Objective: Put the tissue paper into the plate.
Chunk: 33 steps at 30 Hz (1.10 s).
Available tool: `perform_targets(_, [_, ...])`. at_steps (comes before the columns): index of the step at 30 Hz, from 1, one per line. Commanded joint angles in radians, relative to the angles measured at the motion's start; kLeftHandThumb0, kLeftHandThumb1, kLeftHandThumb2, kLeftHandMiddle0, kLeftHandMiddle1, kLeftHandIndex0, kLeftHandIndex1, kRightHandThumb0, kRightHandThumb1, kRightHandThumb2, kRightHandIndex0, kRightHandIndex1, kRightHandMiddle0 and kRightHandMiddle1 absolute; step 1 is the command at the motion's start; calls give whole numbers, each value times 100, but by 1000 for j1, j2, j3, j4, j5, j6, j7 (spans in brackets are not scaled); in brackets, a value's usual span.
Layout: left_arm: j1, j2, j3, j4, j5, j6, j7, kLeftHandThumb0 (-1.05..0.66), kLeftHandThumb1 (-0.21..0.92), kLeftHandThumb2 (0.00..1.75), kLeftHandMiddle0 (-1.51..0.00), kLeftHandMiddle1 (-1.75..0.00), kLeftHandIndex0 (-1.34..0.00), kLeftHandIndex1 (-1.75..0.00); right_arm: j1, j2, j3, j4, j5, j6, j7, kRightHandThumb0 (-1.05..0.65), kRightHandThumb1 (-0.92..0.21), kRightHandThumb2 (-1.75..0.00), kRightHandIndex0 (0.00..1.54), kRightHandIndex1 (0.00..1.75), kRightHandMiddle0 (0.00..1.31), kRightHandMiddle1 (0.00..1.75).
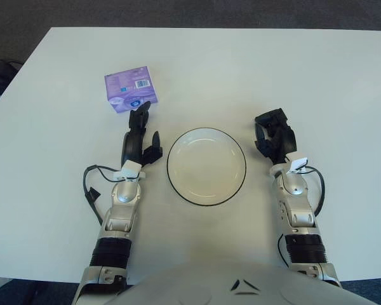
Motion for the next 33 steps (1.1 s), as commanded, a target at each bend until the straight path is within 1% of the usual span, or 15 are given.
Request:
perform_targets(1, [41, -6, -5, 45, -2, 31, -7, -71, 92, 84, -33, -6, 0, -69, 45, -3, -12, 55, 6, 56, -1, -35, -92, -47, 41, 102, 23, 170])
perform_targets(17, [42, 13, -6, 34, -1, 26, -23, -72, 92, 84, -31, -5, 0, -67, 43, 0, -7, 58, -7, 58, -13, -35, -92, -46, 41, 101, 25, 168])
perform_targets(22, [56, 27, -8, -3, -4, 36, -45, -71, 92, 85, -30, -4, 0, -64, 43, -1, -7, 60, -4, 56, -10, -35, -92, -47, 41, 100, 24, 169])
perform_targets(27, [101, 48, -12, -104, -3, 65, -83, -68, 92, 85, -30, -4, 0, -62, 43, 0, -7, 63, -3, 56, -10, -35, -92, -47, 42, 100, 23, 170])
perform_targets(33, [106, 63, -13, -124, 18, 70, -91, -65, 92, 85, -31, -4, 0, -62, 42, 0, -6, 65, -5, 53, -13, -35, -92, -47, 41, 100, 23, 170])
